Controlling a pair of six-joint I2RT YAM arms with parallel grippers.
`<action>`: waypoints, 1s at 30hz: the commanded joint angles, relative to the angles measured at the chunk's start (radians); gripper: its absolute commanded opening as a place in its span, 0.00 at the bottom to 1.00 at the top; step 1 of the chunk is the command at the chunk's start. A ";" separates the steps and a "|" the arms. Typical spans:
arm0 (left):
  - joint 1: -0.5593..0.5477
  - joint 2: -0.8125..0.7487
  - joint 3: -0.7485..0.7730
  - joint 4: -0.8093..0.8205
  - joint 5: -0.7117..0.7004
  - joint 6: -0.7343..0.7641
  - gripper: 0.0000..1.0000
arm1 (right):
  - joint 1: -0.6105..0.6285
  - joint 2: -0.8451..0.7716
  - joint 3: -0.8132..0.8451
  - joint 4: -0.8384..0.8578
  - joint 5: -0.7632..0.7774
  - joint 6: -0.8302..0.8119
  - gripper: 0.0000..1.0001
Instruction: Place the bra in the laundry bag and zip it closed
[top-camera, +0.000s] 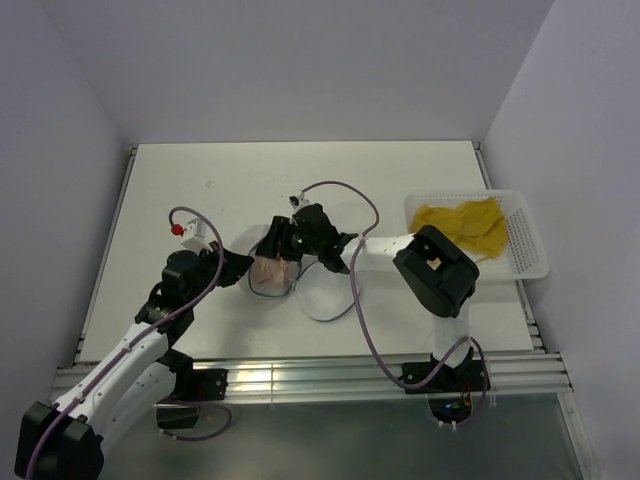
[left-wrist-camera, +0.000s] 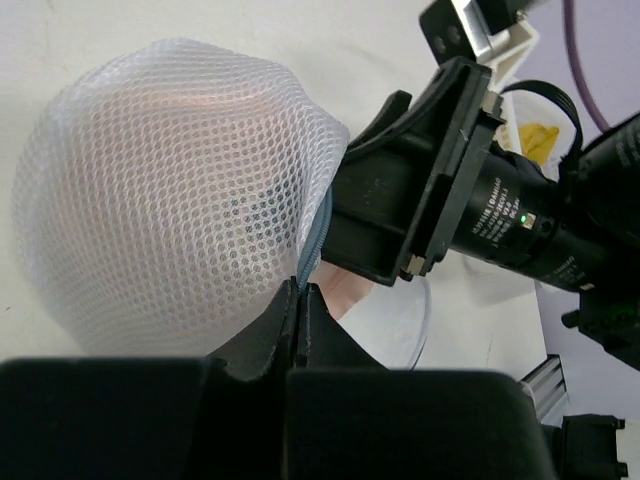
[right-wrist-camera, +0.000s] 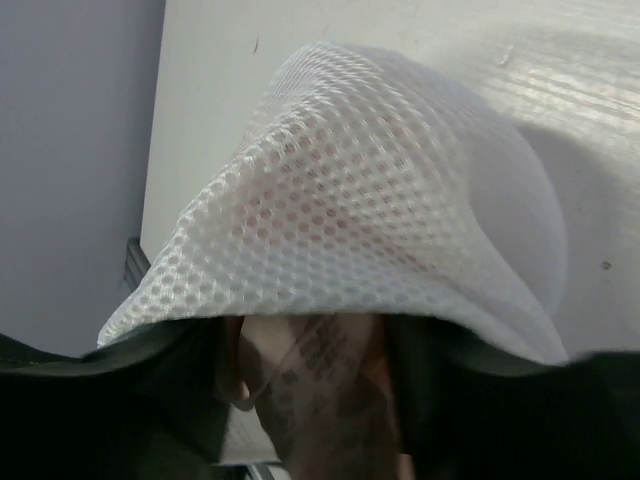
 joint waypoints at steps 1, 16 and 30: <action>-0.004 0.024 0.075 -0.011 -0.043 -0.030 0.00 | 0.006 -0.090 0.024 -0.039 0.105 -0.064 0.68; -0.004 0.145 0.140 0.035 -0.043 -0.057 0.00 | -0.034 -0.302 0.011 -0.370 0.138 -0.279 1.00; -0.004 0.126 0.146 0.057 -0.045 -0.022 0.00 | -0.074 -0.808 -0.469 -0.518 0.479 -0.178 0.57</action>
